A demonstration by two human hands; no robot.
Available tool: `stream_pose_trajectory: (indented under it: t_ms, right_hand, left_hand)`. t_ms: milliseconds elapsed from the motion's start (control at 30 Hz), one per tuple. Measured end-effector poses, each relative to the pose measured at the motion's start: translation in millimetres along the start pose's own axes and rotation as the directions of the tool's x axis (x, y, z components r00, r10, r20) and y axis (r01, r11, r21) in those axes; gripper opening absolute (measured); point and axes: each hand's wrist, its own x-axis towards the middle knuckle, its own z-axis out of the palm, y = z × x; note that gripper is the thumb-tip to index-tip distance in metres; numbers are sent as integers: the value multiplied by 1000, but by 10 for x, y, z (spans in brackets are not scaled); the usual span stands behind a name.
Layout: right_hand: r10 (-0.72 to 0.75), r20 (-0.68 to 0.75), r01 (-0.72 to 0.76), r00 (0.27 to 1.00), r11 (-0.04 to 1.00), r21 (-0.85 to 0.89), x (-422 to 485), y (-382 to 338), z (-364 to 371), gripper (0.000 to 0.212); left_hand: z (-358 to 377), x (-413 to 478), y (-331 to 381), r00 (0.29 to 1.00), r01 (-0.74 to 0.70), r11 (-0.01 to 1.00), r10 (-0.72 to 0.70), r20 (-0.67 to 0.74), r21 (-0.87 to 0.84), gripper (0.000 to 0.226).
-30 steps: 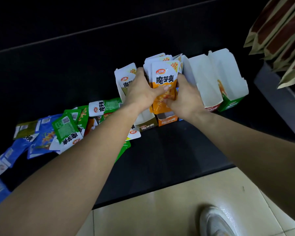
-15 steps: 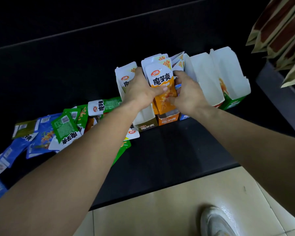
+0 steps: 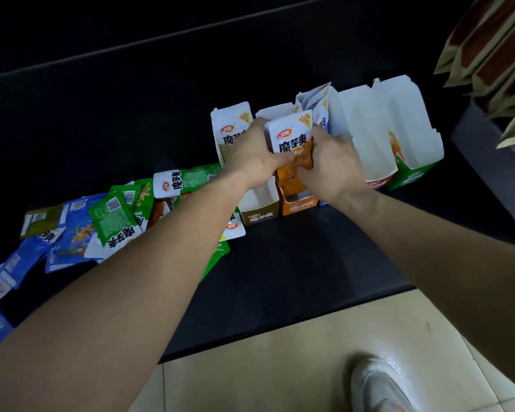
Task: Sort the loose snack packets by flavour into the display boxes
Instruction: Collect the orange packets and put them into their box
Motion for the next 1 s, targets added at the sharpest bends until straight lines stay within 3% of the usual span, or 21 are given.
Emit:
stream_pose_trajectory:
  t_ms: [100, 200, 267, 367, 467, 567, 767, 900, 1000]
  right_hand:
    - [-22, -59, 29, 998, 992, 124, -3, -43, 10, 83]
    - [-64, -131, 80, 989, 990, 119, 14, -63, 7, 103]
    - [-142, -101, 145, 985, 989, 19, 48, -36, -11, 97]
    - [-181, 17, 181, 983, 971, -156, 81, -19, -42, 72]
    - [-146, 37, 149, 989, 980, -130, 41, -18, -92, 74]
    - [-112, 55, 117, 992, 989, -90, -49, -78, -241, 74]
    - [-119, 308, 143, 944, 988, -55, -341, -535, -740, 78]
    - [-182, 512, 263, 840, 961, -89, -613, -1080, -1102, 75]
    - [-258, 588, 376, 767, 923, -85, -857, -1521, -1288, 69]
  left_hand:
    - [-31, -8, -27, 999, -31, 999, 29, -44, -24, 72]
    - [-90, -40, -54, 994, -62, 998, 59, -90, -34, 70]
    - [-114, -41, -70, 990, -88, 996, 88, -107, 6, 65]
    - [-159, -13, -69, 980, -132, 980, 152, -131, 150, 55]
    - [-197, -10, -38, 983, -120, 969, 147, -110, 218, 64]
    - [-317, -100, -1, 987, -120, 980, 135, -85, 159, 83]
    - [-949, -642, 36, 997, -70, 986, 66, 29, 151, 60]
    - [-1603, -1284, -27, 988, -80, 916, 21, 154, 393, 57]
    - [-2069, -1829, -169, 983, -34, 853, -67, 174, 520, 55]
